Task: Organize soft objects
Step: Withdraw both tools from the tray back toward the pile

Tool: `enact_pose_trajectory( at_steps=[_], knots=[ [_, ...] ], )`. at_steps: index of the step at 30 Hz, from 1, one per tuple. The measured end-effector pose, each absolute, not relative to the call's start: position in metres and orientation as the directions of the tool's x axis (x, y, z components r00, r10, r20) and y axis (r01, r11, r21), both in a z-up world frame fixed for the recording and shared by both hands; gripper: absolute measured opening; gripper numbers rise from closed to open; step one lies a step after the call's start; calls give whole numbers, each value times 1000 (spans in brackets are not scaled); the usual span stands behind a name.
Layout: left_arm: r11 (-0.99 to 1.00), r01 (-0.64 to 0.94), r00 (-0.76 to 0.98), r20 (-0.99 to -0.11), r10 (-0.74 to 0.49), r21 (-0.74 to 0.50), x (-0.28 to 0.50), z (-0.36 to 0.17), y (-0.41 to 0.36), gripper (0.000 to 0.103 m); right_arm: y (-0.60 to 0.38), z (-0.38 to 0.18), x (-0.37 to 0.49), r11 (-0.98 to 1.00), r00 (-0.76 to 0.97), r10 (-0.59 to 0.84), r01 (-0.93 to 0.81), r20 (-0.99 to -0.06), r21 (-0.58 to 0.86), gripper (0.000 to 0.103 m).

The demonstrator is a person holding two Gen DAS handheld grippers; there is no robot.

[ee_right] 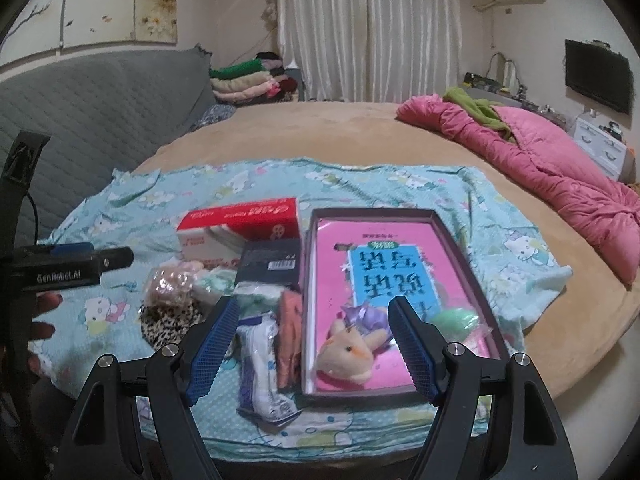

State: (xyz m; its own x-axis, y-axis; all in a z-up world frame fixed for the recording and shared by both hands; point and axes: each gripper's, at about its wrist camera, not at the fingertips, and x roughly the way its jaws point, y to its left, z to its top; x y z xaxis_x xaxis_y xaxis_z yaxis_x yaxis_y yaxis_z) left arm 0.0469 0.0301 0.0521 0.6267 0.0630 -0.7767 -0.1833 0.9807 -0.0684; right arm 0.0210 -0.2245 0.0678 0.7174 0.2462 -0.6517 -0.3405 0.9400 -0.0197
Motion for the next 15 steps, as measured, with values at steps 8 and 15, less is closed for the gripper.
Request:
enact_pose_trajectory(
  at_steps=[8, 15],
  knots=[
    [976, -201, 604, -795, 61, -78, 44, 35, 48, 80, -201, 37, 18, 911, 620, 273, -412, -736, -9, 78],
    [974, -196, 593, -805, 29, -109, 45, 21, 53, 80, -192, -1, 28, 913, 523, 246, -407, -816, 15, 78]
  ],
)
